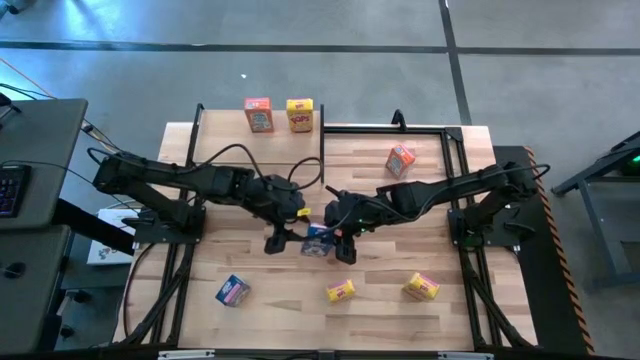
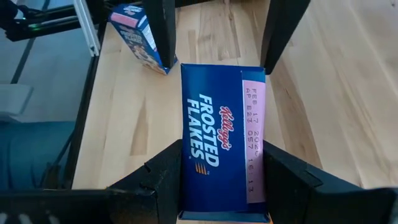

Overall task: Stack cereal on shelf
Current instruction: Put the right blue cereal box on the shelf

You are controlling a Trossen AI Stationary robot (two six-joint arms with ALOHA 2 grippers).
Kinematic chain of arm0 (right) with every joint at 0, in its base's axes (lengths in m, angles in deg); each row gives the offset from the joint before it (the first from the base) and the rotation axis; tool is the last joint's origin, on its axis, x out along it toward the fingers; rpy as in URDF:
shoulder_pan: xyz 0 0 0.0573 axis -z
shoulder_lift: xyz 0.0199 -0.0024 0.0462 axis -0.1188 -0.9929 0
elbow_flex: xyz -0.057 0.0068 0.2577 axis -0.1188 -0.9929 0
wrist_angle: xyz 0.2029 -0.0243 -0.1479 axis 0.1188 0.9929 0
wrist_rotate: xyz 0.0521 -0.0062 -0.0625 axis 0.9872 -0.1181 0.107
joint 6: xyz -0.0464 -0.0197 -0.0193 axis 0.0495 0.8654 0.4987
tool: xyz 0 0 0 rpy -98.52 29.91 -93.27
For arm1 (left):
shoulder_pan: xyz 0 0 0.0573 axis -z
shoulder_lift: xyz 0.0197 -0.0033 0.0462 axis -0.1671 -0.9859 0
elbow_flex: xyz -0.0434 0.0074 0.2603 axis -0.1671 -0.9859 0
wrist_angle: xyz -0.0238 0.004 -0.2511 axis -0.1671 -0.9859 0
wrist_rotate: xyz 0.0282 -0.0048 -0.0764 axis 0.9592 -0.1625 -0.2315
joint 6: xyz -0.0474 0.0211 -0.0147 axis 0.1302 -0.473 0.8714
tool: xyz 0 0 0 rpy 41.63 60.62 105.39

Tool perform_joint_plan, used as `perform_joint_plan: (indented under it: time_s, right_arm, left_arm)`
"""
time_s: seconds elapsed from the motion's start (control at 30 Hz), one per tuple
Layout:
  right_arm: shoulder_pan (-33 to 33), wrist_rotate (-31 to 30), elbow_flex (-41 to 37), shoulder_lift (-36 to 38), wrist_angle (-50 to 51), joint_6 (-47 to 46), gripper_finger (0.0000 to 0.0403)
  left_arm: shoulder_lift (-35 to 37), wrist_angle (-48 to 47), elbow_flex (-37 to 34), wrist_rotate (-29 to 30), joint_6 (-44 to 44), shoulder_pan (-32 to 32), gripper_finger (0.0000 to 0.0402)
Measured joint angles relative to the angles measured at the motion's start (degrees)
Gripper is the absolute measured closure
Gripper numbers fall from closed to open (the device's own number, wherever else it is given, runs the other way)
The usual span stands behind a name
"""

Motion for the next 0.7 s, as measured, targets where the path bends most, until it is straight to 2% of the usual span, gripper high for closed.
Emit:
perform_joint_plan:
  time_s: [0.7]
  right_arm:
    - [0.59,0.89,0.00,-2.54,-4.23,-0.17,0.0227]
  left_arm:
    - [0.00,1.17,0.00,-0.81,0.40,0.00,0.0163]
